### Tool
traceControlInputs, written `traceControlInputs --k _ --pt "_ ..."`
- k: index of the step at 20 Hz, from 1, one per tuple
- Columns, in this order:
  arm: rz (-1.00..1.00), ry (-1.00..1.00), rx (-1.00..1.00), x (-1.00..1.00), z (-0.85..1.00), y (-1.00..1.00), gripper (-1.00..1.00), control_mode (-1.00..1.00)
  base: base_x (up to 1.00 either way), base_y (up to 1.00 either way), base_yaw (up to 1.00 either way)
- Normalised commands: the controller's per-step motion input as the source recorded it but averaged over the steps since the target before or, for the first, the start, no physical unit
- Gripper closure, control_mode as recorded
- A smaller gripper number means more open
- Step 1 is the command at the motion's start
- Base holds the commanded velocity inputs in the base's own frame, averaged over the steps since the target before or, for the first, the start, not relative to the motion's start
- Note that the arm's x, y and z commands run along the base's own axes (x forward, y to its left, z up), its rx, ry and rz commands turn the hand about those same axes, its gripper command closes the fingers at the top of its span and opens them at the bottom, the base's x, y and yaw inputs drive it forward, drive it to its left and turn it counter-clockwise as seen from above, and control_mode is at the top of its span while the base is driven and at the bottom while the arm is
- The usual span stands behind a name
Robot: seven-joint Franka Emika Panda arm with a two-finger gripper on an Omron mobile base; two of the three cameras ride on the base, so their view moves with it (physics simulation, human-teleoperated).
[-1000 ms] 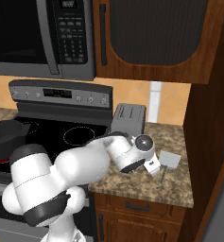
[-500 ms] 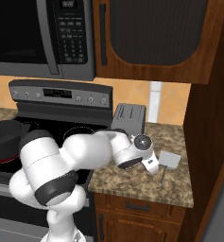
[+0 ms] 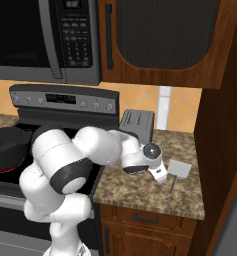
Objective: Put the lime and onion in the pot. Retrieve the spatula and lightly stir the vegetables in the pot.
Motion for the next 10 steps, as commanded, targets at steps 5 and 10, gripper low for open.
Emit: traceControlInputs --k 5,10 --pt "0.0 0.0 0.04 0.05 -0.27 -0.15 -1.0 -1.0 0.0 0.0 0.0" --pt "0.0 0.0 0.0 0.09 -0.09 -0.01 1.0 -1.0 0.0 0.0 0.0"
